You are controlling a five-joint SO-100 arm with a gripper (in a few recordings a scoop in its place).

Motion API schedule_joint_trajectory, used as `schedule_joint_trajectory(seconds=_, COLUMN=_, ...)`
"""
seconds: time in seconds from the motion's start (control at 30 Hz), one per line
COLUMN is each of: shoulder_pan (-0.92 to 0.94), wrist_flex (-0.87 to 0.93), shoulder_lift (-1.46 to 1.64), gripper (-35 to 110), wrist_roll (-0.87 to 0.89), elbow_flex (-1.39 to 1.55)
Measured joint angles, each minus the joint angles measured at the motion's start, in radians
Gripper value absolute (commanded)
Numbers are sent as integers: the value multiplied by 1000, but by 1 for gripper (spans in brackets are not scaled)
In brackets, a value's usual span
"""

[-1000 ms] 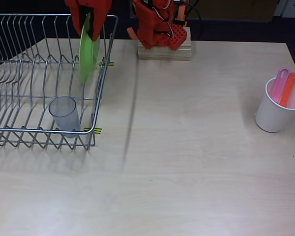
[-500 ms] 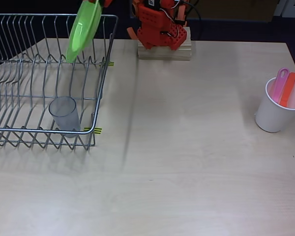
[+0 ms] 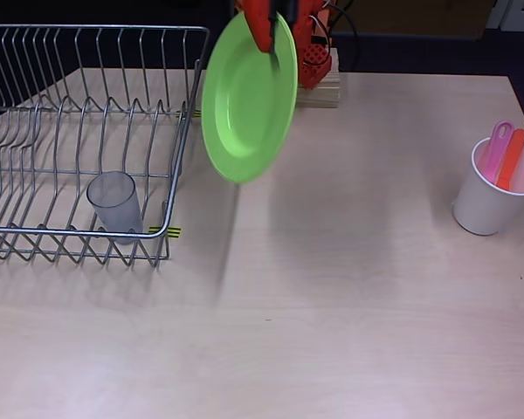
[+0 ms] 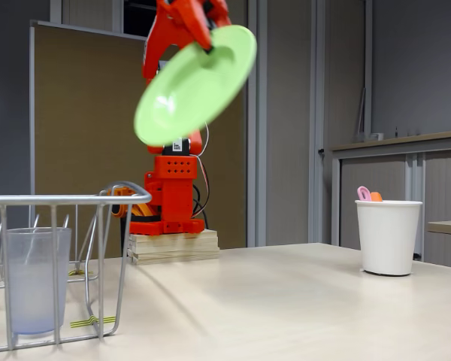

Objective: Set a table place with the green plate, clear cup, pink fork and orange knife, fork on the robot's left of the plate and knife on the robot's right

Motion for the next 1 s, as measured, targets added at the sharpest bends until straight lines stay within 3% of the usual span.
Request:
schedule_joint_trajectory(seconds=0.27, shoulder_pan=-121, wrist_flex=-181, shoulder_lift=-186, gripper=0, wrist_roll=324, elbow_flex=253)
schedule_joint_trajectory(seconds=0.5, shoulder_pan=-233, wrist_flex=-314, shoulder_lift=-388, gripper=1, wrist_roll=546, elbow_flex=298)
schedule_joint_trajectory(seconds=1.0, shoulder_pan=-422, wrist_flex=-621, shoulder_lift=-729, gripper=3, wrist_roll=865, elbow_flex=301)
